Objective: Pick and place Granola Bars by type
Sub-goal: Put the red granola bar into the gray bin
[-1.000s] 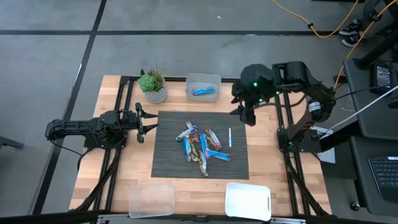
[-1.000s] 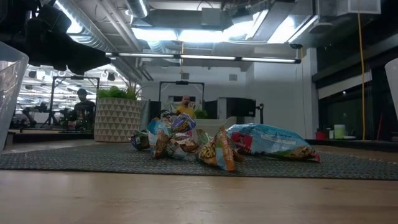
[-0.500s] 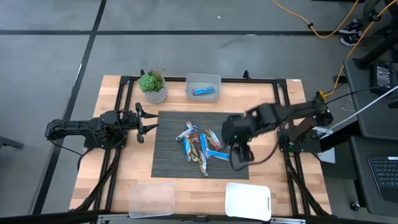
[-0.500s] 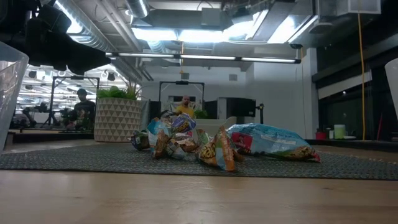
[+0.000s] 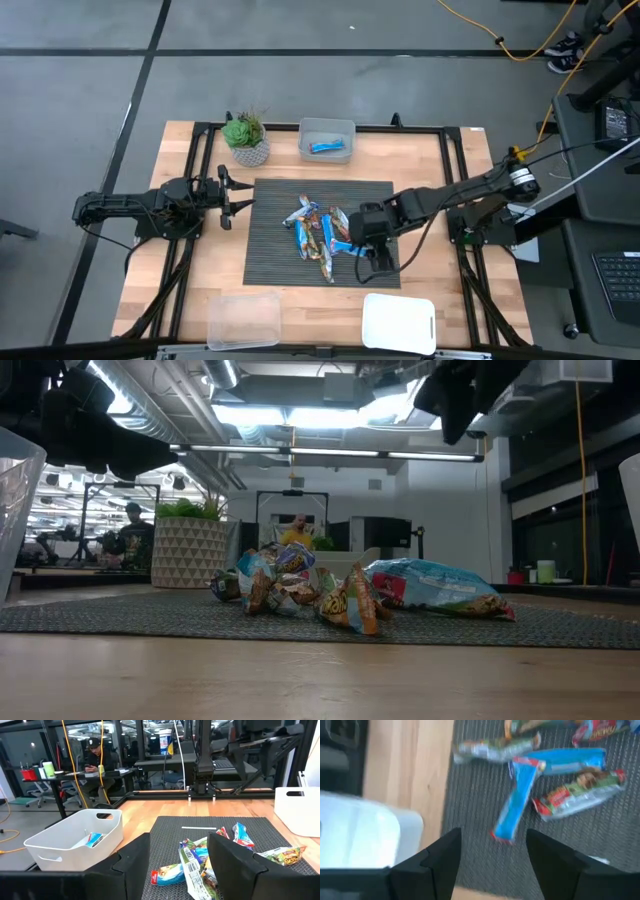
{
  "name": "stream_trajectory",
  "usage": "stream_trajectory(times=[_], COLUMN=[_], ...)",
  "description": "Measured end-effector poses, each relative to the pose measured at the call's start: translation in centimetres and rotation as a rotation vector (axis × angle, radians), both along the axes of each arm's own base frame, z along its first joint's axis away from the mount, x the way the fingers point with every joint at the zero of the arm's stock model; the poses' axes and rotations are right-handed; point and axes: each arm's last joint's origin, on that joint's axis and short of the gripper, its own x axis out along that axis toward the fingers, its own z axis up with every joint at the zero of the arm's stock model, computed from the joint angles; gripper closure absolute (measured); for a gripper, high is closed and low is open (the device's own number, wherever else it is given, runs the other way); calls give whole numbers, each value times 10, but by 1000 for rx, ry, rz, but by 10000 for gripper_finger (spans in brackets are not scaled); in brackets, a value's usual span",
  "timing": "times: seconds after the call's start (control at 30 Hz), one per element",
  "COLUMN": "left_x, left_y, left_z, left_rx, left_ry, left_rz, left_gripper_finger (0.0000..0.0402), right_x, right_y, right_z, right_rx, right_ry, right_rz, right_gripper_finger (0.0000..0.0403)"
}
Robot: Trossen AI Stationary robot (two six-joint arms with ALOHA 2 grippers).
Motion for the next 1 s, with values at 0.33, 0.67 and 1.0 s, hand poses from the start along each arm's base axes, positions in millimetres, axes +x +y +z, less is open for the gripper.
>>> stream_trajectory(times=[0.33,0.67,1.0], left_x=[0,0,0], left_y=[0,0,0], left_z=[0,0,0], left_rx=[0,0,0], left_ry=[0,0,0], left_rz=[0,0,0], left_gripper_finger=[211,209,214], right_x=[14,0,-10], right_y=[-4,-9,-12], right_z=[-19,-67,-100], right_rx=[46,46,70], right_ry=[-113,-35,-23], right_rz=[-318,-519,-584], right_gripper_finger=[177,139,97])
